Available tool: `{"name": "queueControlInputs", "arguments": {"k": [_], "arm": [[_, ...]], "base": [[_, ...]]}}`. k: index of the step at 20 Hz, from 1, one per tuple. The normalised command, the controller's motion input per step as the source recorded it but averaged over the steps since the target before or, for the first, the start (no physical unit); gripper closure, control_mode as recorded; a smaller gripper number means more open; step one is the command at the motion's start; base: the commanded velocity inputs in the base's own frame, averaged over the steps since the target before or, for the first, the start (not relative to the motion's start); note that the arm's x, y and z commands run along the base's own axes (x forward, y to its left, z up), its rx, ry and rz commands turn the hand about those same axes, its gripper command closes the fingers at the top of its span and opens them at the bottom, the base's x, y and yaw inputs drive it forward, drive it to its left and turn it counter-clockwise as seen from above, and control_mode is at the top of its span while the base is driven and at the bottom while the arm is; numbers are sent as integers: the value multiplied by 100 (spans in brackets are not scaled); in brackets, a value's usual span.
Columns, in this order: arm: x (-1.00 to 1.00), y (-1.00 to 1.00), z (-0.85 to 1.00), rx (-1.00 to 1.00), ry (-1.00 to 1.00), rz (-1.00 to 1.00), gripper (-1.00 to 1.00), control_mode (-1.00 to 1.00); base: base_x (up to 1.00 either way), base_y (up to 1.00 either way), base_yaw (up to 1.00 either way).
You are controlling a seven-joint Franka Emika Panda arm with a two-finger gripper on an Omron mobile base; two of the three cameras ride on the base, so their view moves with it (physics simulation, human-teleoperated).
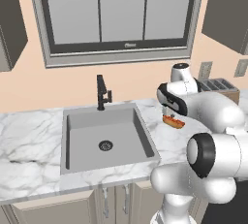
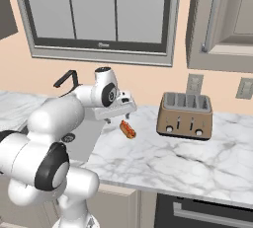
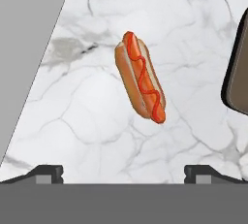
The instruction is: Store the hot dog in the freezer for long-term storage. Close the freezer door after placing the cooked food.
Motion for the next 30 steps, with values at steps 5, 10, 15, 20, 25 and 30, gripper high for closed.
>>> {"name": "queueControlInputs", "arguments": {"k": [5, 10, 15, 20, 25, 30], "arm": [[51, -1, -43, 2, 3, 9, -100, -100], [43, -6, -34, 5, 2, 12, -100, -100], [20, -29, -18, 7, 8, 5, -100, -100], [13, -8, -13, 3, 7, 0, -100, -100], [0, 0, -23, 0, 4, 0, -100, -100], [6, 0, -33, 0, 12, 0, -100, -100]], "base": [[0, 0, 0], [0, 0, 0], [0, 0, 0], [0, 0, 0], [0, 0, 0], [0, 0, 0]]}}
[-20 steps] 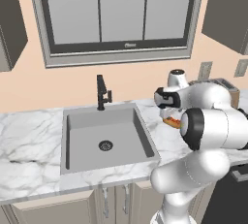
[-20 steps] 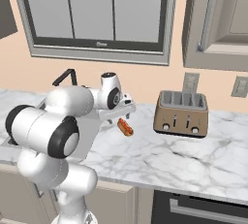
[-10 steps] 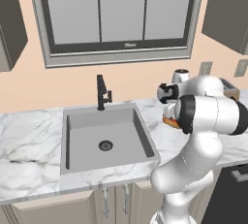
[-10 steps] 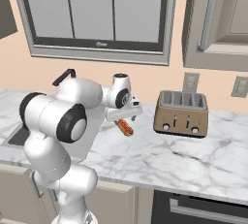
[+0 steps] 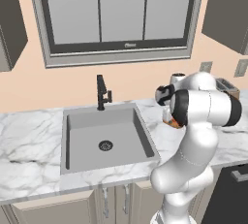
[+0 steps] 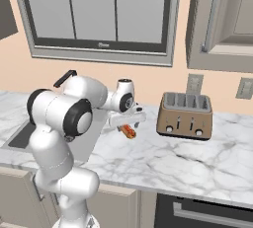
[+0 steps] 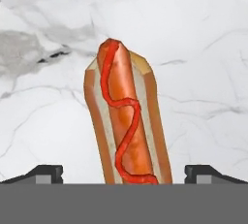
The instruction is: Store the hot dog in the freezer for long-term storage. Close the freezer door after placing the cooked food.
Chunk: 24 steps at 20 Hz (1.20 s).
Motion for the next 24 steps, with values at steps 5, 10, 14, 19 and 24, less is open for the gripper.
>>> {"name": "queueControlInputs", "arguments": {"k": [5, 10, 14, 19, 24], "arm": [[12, -7, -24, 0, 3, 0, -100, -100], [5, 0, -21, 0, 0, 0, -100, -100], [0, 0, -22, 4, 1, 0, -100, -100], [0, 0, -29, 5, 3, 0, 100, -100], [0, 7, -14, 1, 1, 0, 100, -100]], "base": [[0, 0, 0], [0, 0, 0], [0, 0, 0], [0, 0, 0], [0, 0, 0]]}}
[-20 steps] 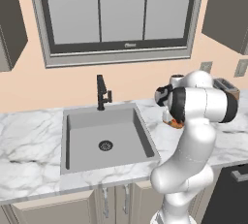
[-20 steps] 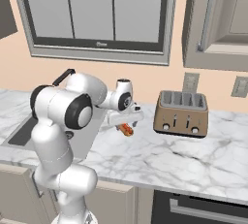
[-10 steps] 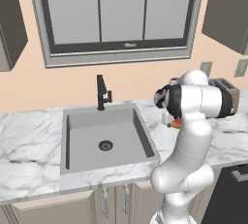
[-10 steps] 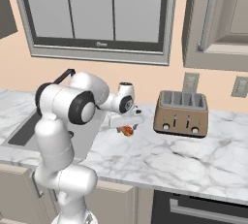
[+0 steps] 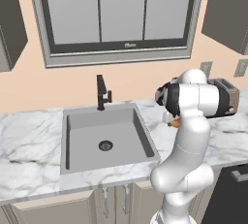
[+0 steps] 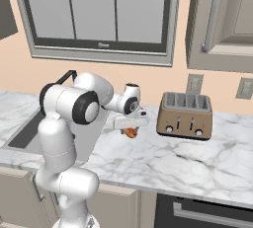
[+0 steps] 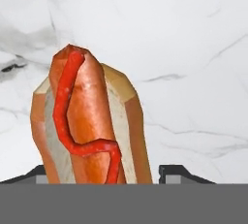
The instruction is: Store the hot dog in the freezer for long-term storage. Close the freezer door after placing the cooked food.
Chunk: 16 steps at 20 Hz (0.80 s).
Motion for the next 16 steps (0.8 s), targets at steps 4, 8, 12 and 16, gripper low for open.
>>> {"name": "queueControlInputs", "arguments": {"k": [4, 8, 12, 16], "arm": [[0, 5, -2, 0, 0, -1, 100, -100], [-1, -4, 16, 0, 1, -14, 100, -100], [-61, 92, 70, -10, 0, -27, 100, -100], [-83, 86, 94, -13, -10, -32, 100, -100]], "base": [[0, 0, 0], [0, 0, 0], [0, 0, 0], [0, 0, 0]]}}
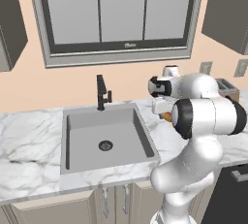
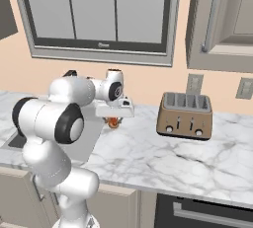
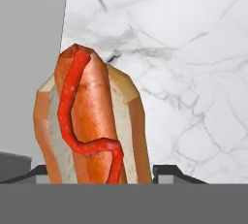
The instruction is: Store the hot dog in the freezer for long-term storage. Close the freezer door after placing the cooked food.
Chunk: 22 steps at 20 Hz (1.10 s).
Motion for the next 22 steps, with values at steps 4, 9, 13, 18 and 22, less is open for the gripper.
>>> {"name": "queueControlInputs", "arguments": {"k": [4, 9, 13, 18, 22], "arm": [[-78, 36, 84, -8, -4, -31, 100, -100], [-66, 0, 96, -8, 0, -23, 100, -100], [-86, 0, 86, 0, -1, -29, 100, -100], [-100, 0, 58, 0, -7, -21, 100, -100], [-93, 0, 41, 1, -4, -10, 100, -100]], "base": [[0, 0, 0], [0, 0, 0], [0, 0, 0], [0, 0, 0], [0, 0, 0]]}}
